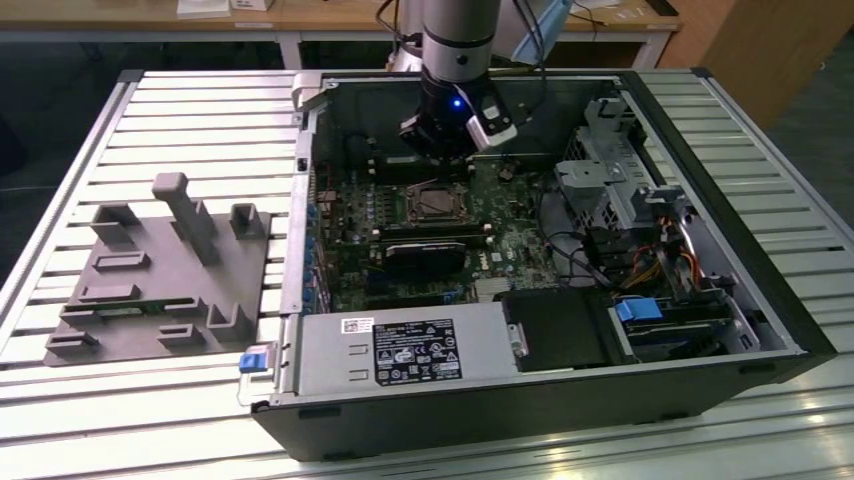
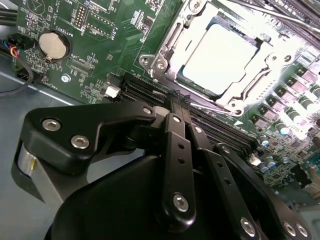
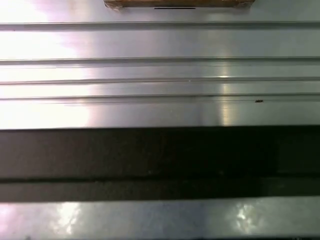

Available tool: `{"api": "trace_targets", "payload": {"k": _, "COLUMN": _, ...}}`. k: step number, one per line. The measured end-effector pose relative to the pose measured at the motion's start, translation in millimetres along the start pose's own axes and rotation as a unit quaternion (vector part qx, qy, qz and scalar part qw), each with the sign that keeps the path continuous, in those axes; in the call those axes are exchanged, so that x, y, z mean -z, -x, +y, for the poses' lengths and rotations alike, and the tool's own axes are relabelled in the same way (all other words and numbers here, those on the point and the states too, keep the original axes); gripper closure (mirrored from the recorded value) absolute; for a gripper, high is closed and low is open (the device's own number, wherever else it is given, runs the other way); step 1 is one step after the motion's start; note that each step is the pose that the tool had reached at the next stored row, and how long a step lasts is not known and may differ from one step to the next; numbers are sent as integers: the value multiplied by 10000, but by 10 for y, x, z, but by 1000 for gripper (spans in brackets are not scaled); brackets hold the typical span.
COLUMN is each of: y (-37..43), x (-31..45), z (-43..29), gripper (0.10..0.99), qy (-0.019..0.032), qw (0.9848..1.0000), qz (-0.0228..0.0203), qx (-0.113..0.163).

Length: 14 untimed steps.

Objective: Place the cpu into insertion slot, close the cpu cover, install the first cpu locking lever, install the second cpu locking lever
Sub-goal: 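Install the first cpu locking lever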

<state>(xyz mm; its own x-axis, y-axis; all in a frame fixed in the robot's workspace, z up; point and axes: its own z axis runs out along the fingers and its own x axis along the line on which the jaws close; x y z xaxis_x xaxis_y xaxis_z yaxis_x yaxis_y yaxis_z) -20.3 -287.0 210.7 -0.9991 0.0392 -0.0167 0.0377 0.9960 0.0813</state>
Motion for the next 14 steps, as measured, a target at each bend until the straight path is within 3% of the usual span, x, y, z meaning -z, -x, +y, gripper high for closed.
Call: {"api": "trace_targets", "payload": {"k": 14, "y": 22, "x": -80, "z": 4, "gripper": 969, "qy": -52, "qw": 10000, "qz": -2, "qx": 1}}
